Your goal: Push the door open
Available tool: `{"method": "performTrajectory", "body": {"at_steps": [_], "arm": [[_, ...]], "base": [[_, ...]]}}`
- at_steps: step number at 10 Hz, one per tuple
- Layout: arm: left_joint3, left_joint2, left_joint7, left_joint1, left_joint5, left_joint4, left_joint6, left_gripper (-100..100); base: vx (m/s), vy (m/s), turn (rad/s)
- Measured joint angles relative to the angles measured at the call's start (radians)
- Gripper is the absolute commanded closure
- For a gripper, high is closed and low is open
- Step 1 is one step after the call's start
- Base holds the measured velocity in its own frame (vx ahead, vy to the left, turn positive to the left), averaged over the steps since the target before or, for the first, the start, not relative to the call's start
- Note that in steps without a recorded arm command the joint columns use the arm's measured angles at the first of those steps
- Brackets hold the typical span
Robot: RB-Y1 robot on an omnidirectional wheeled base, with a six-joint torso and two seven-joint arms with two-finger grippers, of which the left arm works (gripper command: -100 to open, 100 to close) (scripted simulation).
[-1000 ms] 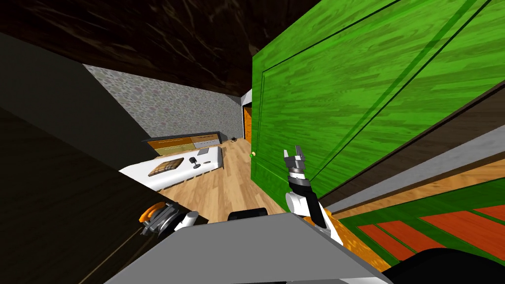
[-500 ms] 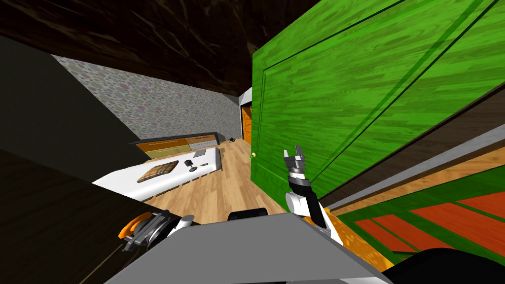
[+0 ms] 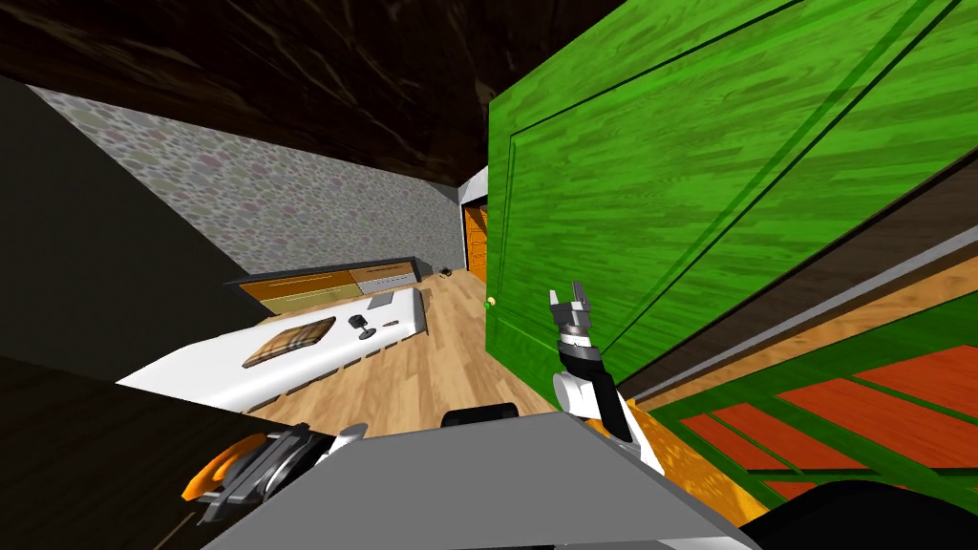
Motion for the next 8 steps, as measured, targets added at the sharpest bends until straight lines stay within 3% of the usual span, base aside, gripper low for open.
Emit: {"method": "performTrajectory", "body": {"at_steps": [1, 4, 6, 7, 8], "arm": [[0.027, -0.013, -0.013, 0.007, 0.001, -0.028, 0.013, 100], [0.07, 0.023, 0.006, -0.011, -0.004, 0.042, -0.014, 100], [0.108, 0.018, 0.006, -0.007, -0.004, 0.036, -0.015, 100], [0.129, 0.008, -0.004, 0.0, -0.001, 0.011, -0.003, 100], [0.149, 0.021, 0.001, -0.005, -0.004, 0.035, -0.01, 100]], "base": [[0.038, 0.054, -0.015], [0.045, 0.052, -0.076], [0.052, 0.07, -0.063], [0.059, 0.07, -0.077], [0.054, 0.071, -0.075]]}}
